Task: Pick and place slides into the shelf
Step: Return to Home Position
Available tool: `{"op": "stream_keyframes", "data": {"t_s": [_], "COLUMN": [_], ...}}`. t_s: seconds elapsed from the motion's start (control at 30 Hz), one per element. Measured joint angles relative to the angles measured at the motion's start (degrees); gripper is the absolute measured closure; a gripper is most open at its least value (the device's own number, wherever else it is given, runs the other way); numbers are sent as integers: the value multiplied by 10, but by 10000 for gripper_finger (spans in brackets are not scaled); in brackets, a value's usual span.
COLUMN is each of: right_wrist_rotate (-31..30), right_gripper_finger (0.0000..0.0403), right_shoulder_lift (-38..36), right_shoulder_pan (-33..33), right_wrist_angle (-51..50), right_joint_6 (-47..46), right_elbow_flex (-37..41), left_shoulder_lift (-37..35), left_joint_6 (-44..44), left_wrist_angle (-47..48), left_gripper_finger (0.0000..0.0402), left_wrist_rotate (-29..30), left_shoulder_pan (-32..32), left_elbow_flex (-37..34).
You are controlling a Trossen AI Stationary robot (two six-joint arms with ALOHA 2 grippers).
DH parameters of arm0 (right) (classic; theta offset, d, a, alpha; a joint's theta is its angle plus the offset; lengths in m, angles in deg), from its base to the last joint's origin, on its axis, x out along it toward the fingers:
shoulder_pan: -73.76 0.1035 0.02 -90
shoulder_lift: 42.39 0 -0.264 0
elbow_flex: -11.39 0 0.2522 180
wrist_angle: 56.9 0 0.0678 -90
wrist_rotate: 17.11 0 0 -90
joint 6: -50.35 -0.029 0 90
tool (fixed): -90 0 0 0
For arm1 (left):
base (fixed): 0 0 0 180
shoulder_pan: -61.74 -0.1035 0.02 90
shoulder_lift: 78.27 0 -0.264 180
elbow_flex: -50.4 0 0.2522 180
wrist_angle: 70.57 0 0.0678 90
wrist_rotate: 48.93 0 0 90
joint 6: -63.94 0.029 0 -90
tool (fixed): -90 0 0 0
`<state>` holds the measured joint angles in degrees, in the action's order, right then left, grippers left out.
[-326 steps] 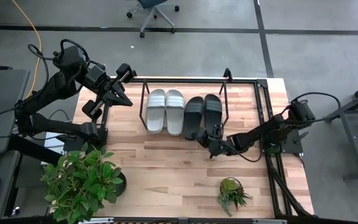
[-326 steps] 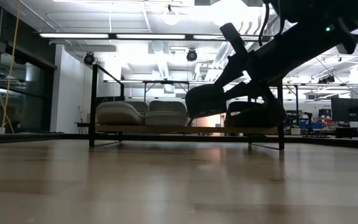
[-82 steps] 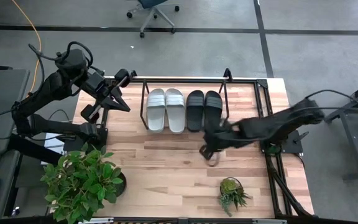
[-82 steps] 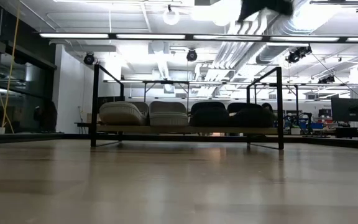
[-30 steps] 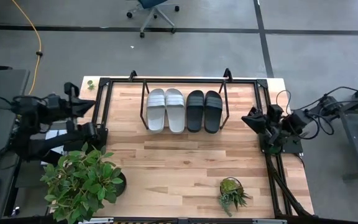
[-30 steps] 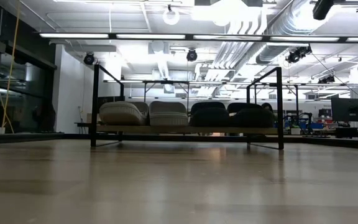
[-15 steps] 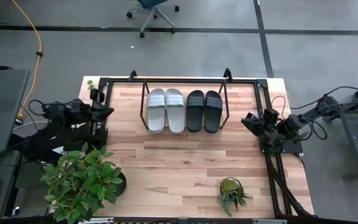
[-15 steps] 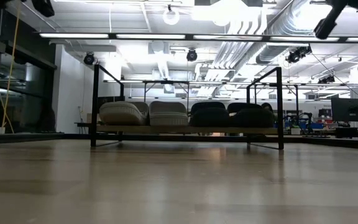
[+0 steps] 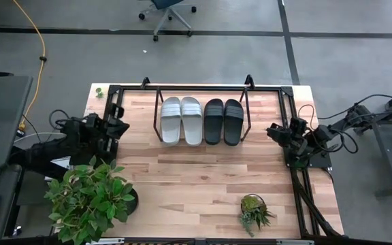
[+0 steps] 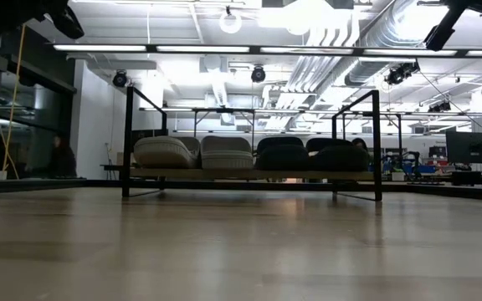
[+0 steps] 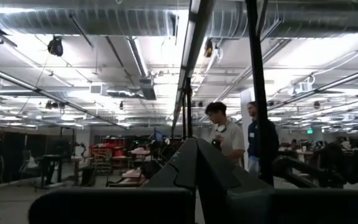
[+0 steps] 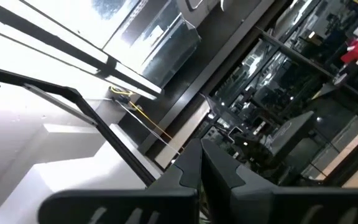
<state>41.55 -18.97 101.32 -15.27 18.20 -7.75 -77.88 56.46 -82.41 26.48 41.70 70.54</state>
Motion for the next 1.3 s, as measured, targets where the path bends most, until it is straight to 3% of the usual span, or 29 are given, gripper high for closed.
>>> {"op": "stream_keyframes", "data": {"t_s": [0.3, 0.53, 0.93, 1.1, 1.3], "right_wrist_rotate": [2, 3, 11, 6, 30], "right_gripper_finger": [403, 403, 403, 403, 403], "right_shoulder_lift": [0, 0, -29, -57, -98], "right_shoulder_pan": [0, 0, 0, 0, 0], "right_wrist_angle": [0, 0, 13, 12, 10], "right_joint_6": [-4, -24, -12, 24, 51], "right_elbow_flex": [0, 0, 0, 0, 0], "left_shoulder_lift": [0, 0, 0, 0, 0], "left_joint_6": [84, 134, 125, 119, 256], "left_wrist_angle": [-1, 43, 218, 248, 250], "left_gripper_finger": [401, 401, 401, 401, 401], "left_wrist_rotate": [147, 214, 170, 152, 138], "left_shoulder_pan": [141, 209, 216, 216, 216], "left_elbow_flex": [-37, -59, -59, -59, -59]}}
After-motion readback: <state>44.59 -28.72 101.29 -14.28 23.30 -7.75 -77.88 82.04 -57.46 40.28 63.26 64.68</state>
